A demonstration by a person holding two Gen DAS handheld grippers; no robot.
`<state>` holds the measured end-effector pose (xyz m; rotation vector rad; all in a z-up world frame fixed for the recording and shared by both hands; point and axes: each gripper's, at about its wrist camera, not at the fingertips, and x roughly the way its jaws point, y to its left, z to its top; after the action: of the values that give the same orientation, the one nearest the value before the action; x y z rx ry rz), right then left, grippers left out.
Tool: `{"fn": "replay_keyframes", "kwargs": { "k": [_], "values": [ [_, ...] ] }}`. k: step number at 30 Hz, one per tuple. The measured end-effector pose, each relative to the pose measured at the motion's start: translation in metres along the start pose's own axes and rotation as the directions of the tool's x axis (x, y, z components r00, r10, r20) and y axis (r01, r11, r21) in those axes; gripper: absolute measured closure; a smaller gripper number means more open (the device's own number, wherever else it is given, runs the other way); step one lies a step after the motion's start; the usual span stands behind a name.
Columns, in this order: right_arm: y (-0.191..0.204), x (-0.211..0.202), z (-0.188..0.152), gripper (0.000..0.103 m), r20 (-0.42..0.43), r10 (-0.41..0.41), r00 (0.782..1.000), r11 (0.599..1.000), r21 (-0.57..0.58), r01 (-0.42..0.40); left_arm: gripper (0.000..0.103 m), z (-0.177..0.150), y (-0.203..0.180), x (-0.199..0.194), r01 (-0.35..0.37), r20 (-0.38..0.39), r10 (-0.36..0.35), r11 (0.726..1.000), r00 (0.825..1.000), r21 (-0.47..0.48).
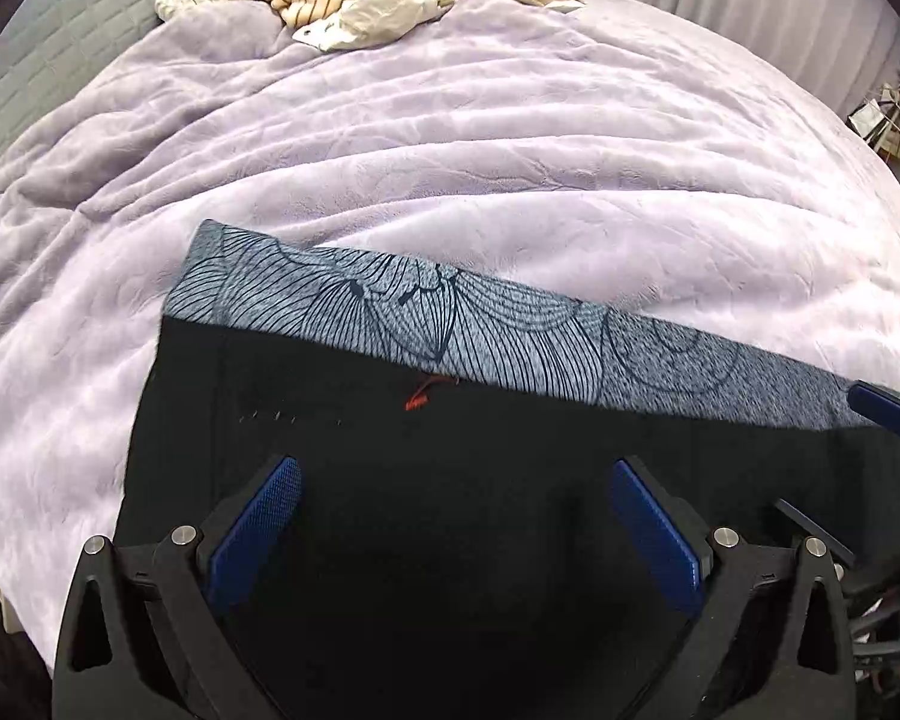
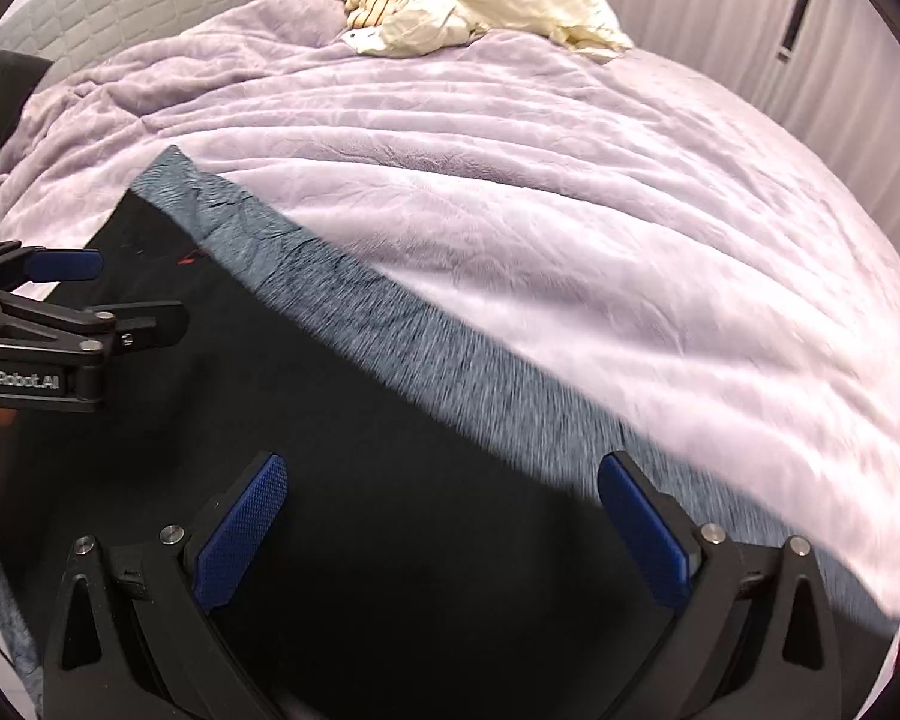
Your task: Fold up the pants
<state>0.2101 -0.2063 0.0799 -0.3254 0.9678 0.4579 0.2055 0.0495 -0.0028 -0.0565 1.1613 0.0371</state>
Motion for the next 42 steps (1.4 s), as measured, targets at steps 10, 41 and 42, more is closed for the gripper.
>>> {"fn": "replay_keyframes", "kwargs": {
  "k": [10, 41, 42],
  "values": [
    [-0.003, 0.045, 0.036, 0.000, -0.061, 0.115, 0.991, 0.982, -0.145, -0.123, 0.000, 0.026, -0.005, 0.007, 0.015, 0.033, -0.014, 1.000, 0.999, -0.009],
    [0.120, -0.020, -0.020, 0.092, 0.019, 0.146, 0.989, 0.903, -0.410, -0.125, 0.000, 0.026, 0.029, -0.024, 0.160, 0.038, -0.158, 0.909, 0.987, -0.384],
    [0.123, -0.021, -0.019, 0.092, 0.020, 0.137, 0.990, 0.905, -0.408, -0.117, 0.002, 0.029, 0.028, -0.016, 0.123, 0.014, -0.127, 0.915, 0.992, -0.384]
  ]
}}
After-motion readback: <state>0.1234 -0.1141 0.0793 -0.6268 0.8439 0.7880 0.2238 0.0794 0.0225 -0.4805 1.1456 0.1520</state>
